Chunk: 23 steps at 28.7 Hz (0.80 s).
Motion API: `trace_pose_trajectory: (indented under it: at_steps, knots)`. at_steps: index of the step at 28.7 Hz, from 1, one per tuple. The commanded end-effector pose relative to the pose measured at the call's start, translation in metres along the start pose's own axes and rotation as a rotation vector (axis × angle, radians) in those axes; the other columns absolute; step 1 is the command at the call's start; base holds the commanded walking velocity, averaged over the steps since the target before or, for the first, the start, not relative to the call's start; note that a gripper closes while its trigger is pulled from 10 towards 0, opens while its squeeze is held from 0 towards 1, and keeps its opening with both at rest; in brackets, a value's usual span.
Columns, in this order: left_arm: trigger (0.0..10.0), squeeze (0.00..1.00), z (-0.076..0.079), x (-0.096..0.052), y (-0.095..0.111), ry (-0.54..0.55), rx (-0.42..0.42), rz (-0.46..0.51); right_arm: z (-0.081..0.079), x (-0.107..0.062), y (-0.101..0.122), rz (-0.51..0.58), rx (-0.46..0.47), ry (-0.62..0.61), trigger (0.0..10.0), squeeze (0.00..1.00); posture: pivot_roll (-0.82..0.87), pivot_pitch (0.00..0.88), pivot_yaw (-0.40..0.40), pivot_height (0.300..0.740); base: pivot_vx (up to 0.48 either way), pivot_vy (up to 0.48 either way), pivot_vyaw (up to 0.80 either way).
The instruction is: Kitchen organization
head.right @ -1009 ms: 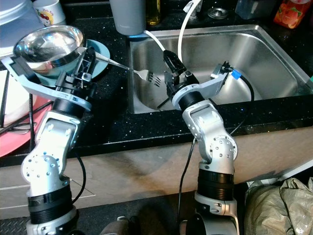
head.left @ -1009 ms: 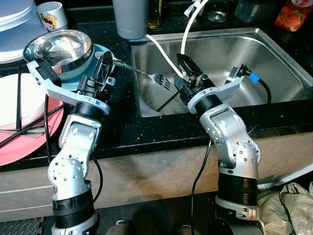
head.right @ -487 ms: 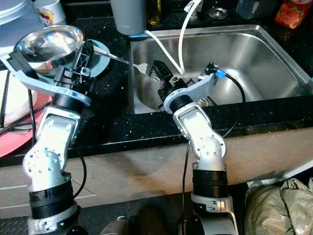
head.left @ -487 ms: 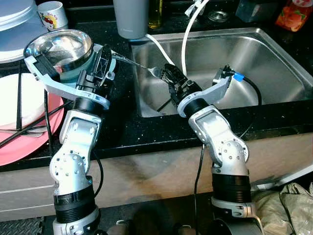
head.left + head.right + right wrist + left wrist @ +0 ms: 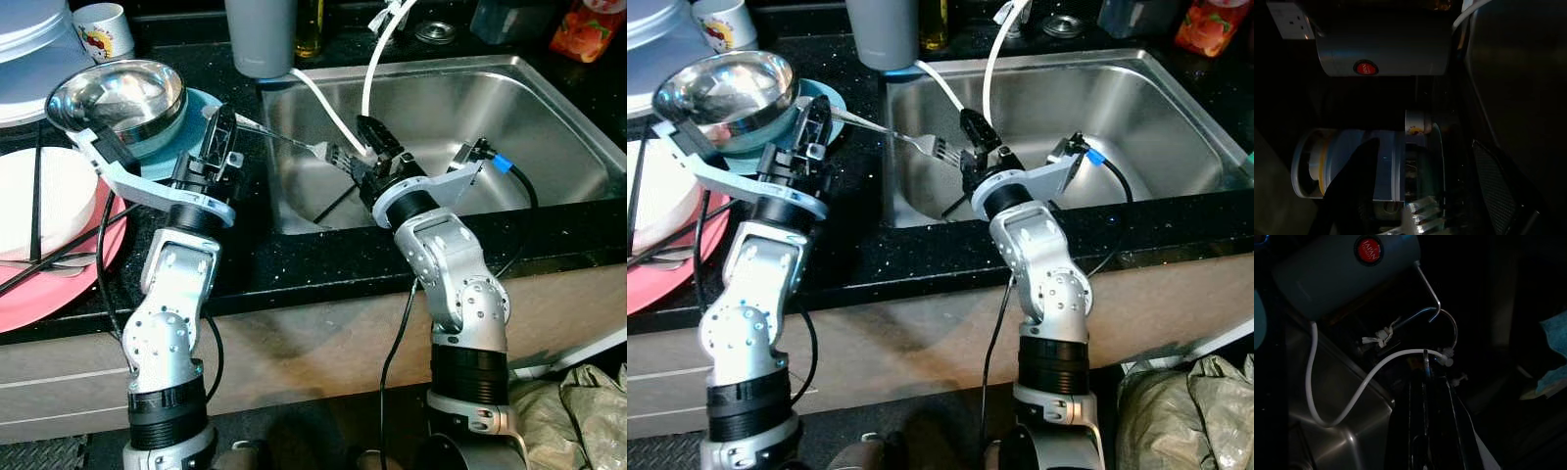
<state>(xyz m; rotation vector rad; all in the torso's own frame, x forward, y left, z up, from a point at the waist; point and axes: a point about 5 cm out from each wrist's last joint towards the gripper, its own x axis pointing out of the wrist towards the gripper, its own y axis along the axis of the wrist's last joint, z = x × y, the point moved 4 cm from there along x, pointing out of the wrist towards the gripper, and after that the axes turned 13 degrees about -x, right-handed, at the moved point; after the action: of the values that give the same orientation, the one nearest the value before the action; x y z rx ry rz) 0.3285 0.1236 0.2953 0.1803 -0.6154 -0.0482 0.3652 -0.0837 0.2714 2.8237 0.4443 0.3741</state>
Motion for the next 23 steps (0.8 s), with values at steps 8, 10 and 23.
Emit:
trace_pose_trajectory:
  at_steps: [8,10,23]
  knots:
    - [0.0,0.0,0.0,-0.003,-0.01,-0.013,-0.009,-0.036,-0.016,0.007,-0.039,-0.076,0.155,0.056,10.0,0.0,0.02,0.186,0.02,0.74,0.0,0.0,0.0]
    - [0.0,0.0,0.001,-0.004,-0.012,-0.017,-0.009,-0.048,-0.017,0.007,-0.039,-0.082,0.144,0.06,8.9,0.0,0.02,0.186,0.02,0.74,0.0,0.0,0.0]
    - [0.0,0.0,0.006,-0.003,-0.019,-0.04,-0.007,-0.077,-0.016,0.009,-0.037,-0.083,0.116,0.06,0.0,0.0,0.02,0.187,0.019,0.74,0.0,0.0,0.0]
